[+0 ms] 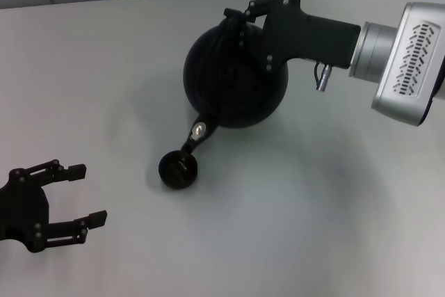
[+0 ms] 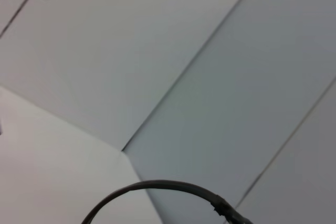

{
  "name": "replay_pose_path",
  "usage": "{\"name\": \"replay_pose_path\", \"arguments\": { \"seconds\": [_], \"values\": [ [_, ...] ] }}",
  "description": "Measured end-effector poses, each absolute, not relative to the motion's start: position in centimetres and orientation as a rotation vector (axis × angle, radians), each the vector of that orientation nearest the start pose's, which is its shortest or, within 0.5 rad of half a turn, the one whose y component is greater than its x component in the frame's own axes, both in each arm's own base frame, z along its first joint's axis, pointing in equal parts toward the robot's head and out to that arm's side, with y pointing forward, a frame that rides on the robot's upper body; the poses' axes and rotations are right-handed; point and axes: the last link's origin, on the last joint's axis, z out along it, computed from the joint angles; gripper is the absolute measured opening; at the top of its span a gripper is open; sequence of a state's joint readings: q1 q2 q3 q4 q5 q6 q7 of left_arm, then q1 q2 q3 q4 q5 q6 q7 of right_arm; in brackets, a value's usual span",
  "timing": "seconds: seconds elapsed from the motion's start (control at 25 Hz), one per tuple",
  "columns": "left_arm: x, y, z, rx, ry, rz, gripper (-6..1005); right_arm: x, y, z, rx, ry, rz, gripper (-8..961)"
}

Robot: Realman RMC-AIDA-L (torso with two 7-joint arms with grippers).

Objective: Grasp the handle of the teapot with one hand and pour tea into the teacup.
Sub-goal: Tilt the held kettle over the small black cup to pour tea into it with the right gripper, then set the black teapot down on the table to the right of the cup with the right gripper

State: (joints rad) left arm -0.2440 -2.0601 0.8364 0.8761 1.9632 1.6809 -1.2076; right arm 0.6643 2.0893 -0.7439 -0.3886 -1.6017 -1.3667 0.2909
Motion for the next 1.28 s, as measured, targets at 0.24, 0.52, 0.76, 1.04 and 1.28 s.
{"name": "replay_pose_path", "arguments": {
  "seconds": [0.24, 0.52, 0.76, 1.04, 1.28],
  "values": [
    [-31.0, 25.6, 2.3, -2.794, -0.405, -0.528, 847, 21.9, 37.3, -2.5, -2.294, -0.436, 0.674, 85],
    [-30.8, 25.7, 2.4, -2.785, -0.402, -0.543, 847, 23.1, 37.0, -1.5, -2.283, -0.210, 0.752, 85],
    [-30.6, 25.8, 2.7, -2.752, -0.401, -0.598, 847, 24.7, 36.7, 0.3, -2.168, 0.026, 0.854, 88],
    [-30.2, 25.8, 2.9, -2.739, -0.389, -0.636, 847, 27.3, 36.0, 2.4, -2.006, 0.222, 0.908, 94],
    [-29.6, 25.3, 3.4, -2.718, -0.294, -0.722, 847, 29.7, 35.8, 3.1, -1.931, 0.440, 0.909, 100]
  ]
}}
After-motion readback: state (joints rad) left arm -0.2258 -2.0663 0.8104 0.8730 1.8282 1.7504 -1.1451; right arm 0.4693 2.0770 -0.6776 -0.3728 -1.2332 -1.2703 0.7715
